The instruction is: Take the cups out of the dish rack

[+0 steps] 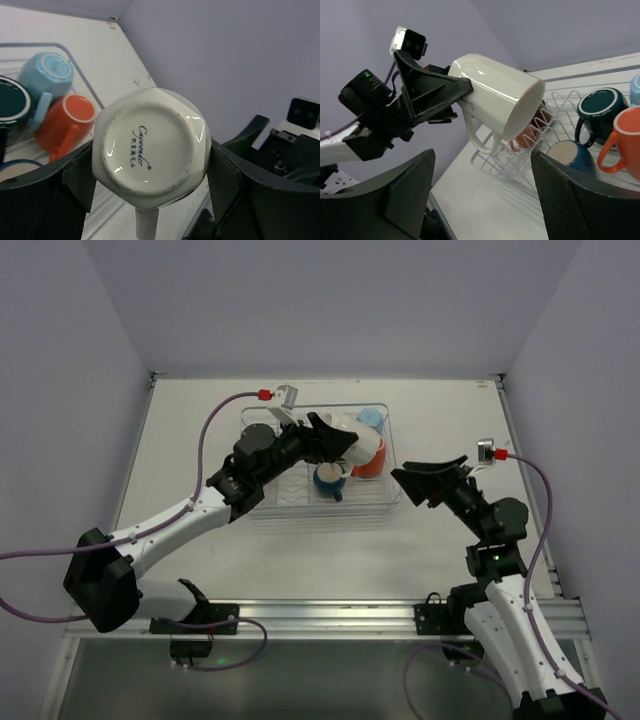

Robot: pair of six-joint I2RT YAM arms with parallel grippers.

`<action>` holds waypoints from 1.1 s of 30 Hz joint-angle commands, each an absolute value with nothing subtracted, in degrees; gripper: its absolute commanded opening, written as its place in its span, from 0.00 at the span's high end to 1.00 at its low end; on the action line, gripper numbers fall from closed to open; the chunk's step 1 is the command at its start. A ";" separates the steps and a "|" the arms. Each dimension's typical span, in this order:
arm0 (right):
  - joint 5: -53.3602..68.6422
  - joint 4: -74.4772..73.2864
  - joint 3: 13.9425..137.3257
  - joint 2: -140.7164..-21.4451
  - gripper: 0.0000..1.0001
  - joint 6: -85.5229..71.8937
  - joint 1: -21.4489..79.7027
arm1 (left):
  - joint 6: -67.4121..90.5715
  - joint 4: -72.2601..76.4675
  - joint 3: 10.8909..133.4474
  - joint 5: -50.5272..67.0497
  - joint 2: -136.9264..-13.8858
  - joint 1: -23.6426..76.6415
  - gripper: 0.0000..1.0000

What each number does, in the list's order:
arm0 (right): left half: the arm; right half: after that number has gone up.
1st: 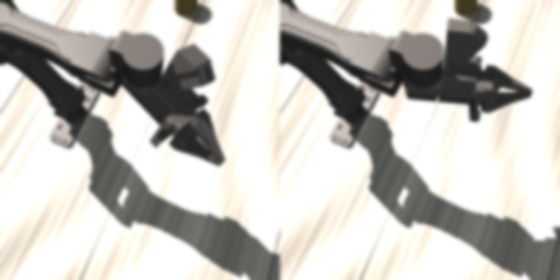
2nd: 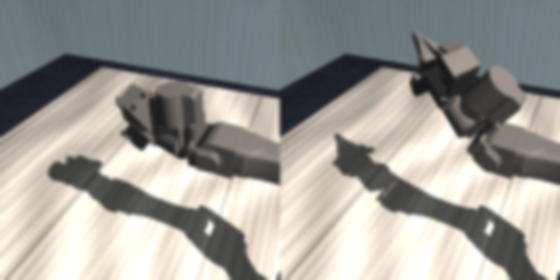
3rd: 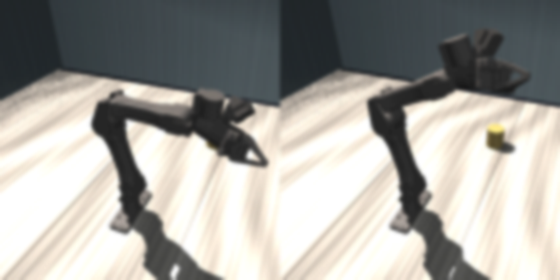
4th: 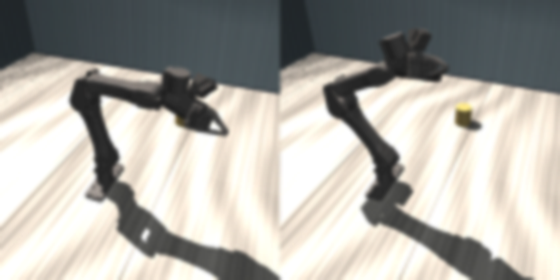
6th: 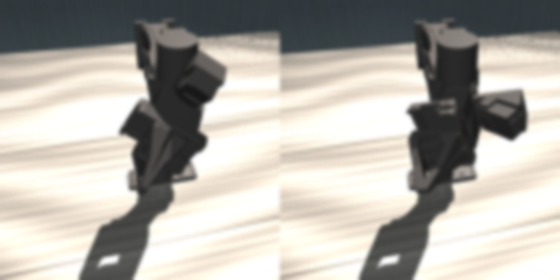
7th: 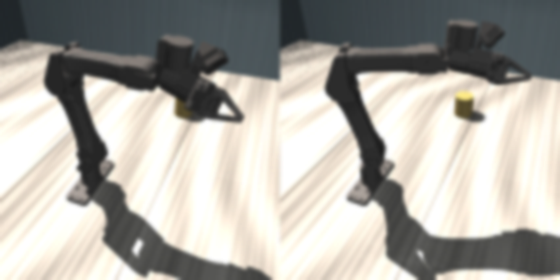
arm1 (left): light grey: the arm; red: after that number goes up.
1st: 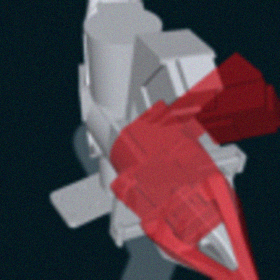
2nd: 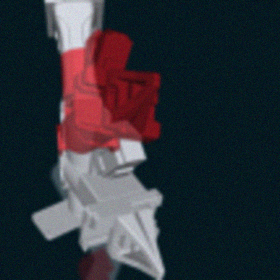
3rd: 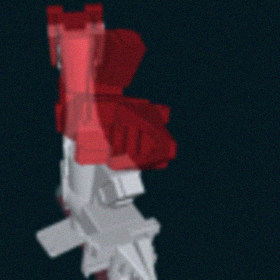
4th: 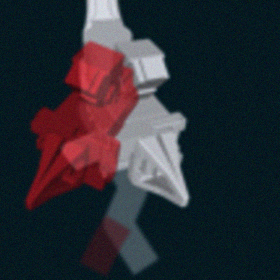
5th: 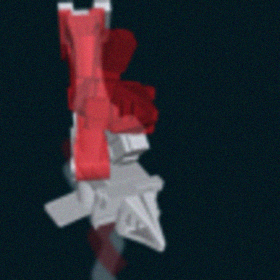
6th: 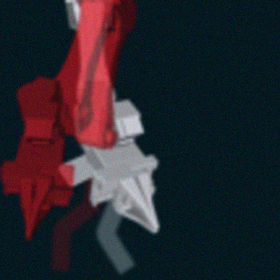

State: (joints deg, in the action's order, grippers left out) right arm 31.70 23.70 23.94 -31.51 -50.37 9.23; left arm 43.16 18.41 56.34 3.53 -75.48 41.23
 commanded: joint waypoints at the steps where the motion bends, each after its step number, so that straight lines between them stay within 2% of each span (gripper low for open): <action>1: 36.65 31.28 26.98 -34.97 0.21 -54.32 11.41 | 54.03 35.50 56.43 13.09 -73.83 41.92 0.81; 11: 36.73 38.84 27.69 -40.77 0.20 -56.68 14.59 | 59.76 43.06 54.67 19.86 -75.93 41.92 0.82; 16: 39.02 45.94 28.83 -43.85 0.28 -59.15 14.85 | 61.61 45.61 52.91 20.13 -76.82 42.10 0.82; 21: 39.99 52.11 29.00 -48.41 0.32 -62.48 15.29 | 62.31 46.58 52.12 20.13 -77.08 42.27 0.82; 24: 40.08 57.55 28.83 -50.62 0.40 -65.56 15.64 | 62.31 46.76 52.03 19.95 -77.17 42.80 0.80; 25: 40.08 60.53 28.57 -51.84 0.44 -66.44 15.82 | 62.31 46.93 51.94 19.86 -77.17 42.98 0.74; 26: 40.08 61.77 28.48 -52.46 0.56 -67.84 15.91 | 62.31 46.93 51.77 19.78 -76.99 43.07 0.67; 27: 40.08 62.92 28.13 -52.91 0.63 -68.55 16.00 | 62.31 46.93 51.59 19.69 -76.82 43.07 0.61; 28: 39.38 64.93 27.69 -53.52 0.70 -69.25 16.08 | 62.05 46.93 51.33 19.43 -76.64 43.07 0.46; 29: 39.03 65.73 27.42 -53.61 0.84 -70.21 16.08 | 61.79 46.85 50.81 18.81 -75.86 43.07 0.38; 30: 38.76 66.18 26.99 -53.61 0.91 -70.49 16.17 | 61.61 46.58 50.54 18.46 -75.50 43.07 0.31; 31: 37.98 66.18 26.72 -53.18 0.96 -70.58 16.08 | 60.92 45.62 50.36 18.02 -75.06 43.15 0.18; 33: 37.09 65.05 26.28 -52.30 1.00 -70.23 16.17 | 60.03 44.39 50.10 17.05 -73.66 43.15 0.09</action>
State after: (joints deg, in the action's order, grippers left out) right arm 39.64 59.88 26.44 -53.43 -70.24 16.16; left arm 63.33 39.99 50.11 18.94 -77.54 42.76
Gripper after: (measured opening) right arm 0.079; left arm 0.887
